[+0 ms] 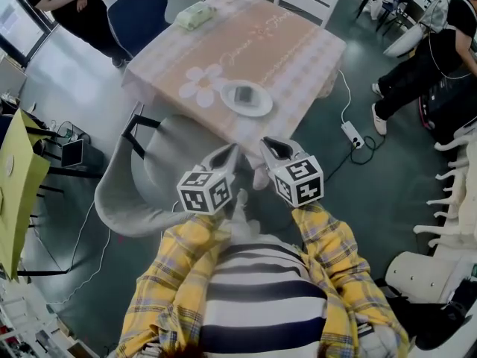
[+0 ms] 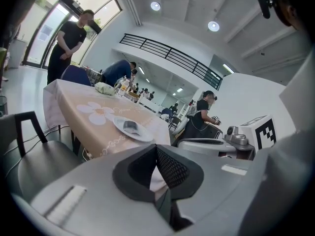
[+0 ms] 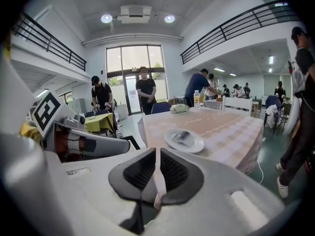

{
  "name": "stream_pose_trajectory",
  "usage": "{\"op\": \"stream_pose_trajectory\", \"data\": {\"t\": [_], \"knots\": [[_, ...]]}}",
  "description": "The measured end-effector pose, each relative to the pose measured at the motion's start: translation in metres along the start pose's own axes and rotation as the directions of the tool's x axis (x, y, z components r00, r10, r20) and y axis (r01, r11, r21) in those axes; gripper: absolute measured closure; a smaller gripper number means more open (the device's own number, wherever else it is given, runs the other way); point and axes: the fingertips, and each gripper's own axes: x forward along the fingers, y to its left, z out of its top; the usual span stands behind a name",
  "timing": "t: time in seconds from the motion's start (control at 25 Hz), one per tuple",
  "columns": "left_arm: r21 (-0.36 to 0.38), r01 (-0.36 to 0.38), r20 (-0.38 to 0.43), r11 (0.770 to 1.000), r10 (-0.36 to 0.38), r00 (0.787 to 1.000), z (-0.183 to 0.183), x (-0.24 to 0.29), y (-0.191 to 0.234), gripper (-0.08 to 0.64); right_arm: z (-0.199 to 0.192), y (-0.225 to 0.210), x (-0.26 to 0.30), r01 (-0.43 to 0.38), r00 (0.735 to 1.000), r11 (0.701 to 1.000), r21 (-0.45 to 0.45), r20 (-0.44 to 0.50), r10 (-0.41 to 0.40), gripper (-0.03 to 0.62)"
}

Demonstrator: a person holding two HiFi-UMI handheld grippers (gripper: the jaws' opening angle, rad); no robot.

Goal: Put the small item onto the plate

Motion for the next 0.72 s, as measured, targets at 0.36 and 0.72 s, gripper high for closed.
{"op": "stream_pose_trajectory", "data": {"t": [0.36,0.72], "knots": [[0.013,-0.002,0.015,1.000,0.002,1.000,-0.031,-0.038,-0.018,0.569,-0.031,0.029,-0.032,0.005,1.000,0.999,0.039,-0.006,-0.005,0.592],[0.039,0.080,-0.004,0.996,-0.080,0.997,-0.044,-0.058,-0.032,0.569,-0.067,0.053,-0.057,0.046,0.998,0.995,0.092,-0.048,-0.042,0.592]]}}
